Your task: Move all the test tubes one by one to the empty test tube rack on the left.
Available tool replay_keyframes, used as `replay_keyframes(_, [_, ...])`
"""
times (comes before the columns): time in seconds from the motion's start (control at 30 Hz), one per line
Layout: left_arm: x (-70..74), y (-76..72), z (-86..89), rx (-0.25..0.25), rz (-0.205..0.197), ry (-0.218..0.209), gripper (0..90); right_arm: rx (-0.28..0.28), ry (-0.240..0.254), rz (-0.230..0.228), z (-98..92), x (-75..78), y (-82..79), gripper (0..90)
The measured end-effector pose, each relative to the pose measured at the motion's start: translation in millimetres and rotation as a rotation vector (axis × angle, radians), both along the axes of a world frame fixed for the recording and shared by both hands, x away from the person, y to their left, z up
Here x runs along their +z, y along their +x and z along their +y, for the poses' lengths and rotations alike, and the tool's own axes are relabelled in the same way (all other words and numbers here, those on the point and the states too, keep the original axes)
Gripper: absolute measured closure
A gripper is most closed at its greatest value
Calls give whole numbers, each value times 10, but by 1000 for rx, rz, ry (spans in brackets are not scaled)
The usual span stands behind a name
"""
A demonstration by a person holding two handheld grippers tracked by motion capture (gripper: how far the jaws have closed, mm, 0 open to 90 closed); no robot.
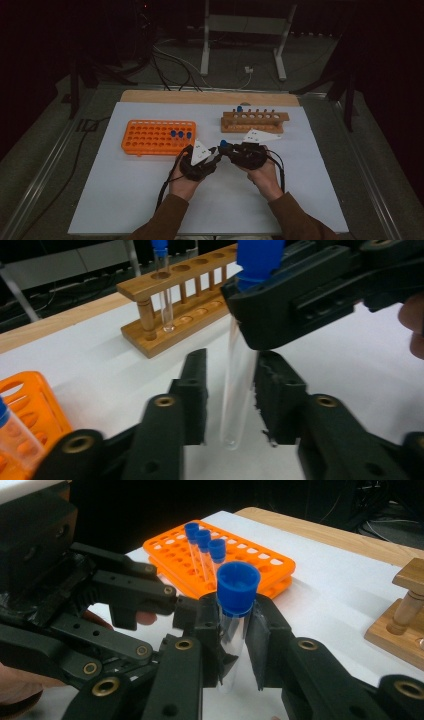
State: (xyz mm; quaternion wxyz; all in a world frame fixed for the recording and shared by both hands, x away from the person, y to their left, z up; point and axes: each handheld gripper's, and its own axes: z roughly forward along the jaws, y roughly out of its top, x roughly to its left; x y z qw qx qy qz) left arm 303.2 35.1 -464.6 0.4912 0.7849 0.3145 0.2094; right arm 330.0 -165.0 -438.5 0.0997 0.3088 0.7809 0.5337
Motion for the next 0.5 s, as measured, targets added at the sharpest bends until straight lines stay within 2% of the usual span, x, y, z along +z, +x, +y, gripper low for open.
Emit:
replay_keyframes(0.1, [1, -5, -8, -12, -5, -7, 764, 2, 1, 2, 0, 0, -1, 766])
replay_keyframes(0.37, [-1, 3, 1, -21, 2, -28, 783, -2, 9, 10, -7, 5, 2, 761])
replay_keyframes(0.5, [0, 17, 23, -14, 6, -24, 784, -11, 34, 29, -15, -3, 15, 689])
